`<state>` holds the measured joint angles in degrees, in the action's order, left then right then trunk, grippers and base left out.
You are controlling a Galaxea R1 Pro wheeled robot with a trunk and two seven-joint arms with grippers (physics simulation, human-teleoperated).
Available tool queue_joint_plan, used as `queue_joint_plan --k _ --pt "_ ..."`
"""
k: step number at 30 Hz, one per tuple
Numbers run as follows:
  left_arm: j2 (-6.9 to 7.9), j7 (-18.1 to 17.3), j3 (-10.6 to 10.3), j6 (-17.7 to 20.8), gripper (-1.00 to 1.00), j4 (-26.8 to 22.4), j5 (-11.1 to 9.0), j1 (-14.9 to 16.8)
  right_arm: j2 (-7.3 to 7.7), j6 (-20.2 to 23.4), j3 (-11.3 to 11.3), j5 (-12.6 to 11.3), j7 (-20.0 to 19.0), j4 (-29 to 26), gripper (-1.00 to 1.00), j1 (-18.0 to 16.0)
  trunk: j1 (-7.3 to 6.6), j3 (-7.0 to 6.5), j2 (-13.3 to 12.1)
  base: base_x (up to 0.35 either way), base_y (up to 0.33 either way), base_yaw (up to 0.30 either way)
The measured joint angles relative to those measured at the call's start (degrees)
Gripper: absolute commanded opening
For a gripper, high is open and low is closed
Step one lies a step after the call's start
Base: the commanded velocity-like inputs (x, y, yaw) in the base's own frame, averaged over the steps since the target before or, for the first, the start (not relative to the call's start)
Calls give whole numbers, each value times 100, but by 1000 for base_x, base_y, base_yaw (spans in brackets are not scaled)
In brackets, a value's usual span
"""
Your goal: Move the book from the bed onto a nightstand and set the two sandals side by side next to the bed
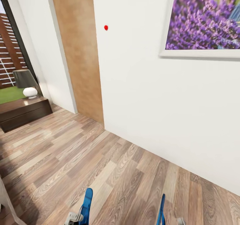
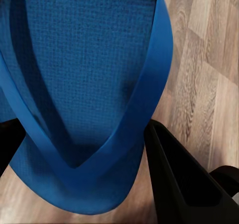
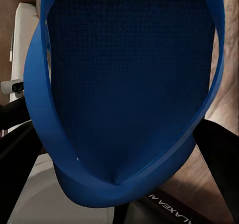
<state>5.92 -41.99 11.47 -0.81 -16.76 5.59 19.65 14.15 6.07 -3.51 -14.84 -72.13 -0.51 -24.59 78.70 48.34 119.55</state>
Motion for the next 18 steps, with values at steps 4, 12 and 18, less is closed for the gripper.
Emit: queue_joint_plan --k 4,12,18 --pt "0 0 0 1 -100 0 0 0 0 0 0 0 0 0 -100 -1 0 0 0 279 -142 1" --pt "0 0 0 -1 -100 1 0 0 -6 0 0 0 -1 0 -100 0 0 0 0 262 -207 2" --pt "1 -1 6 -1 -100 -3 -5 -1 -10 0 -11 -1 9 1 -100 -2 3 0 0 85 -78 183"
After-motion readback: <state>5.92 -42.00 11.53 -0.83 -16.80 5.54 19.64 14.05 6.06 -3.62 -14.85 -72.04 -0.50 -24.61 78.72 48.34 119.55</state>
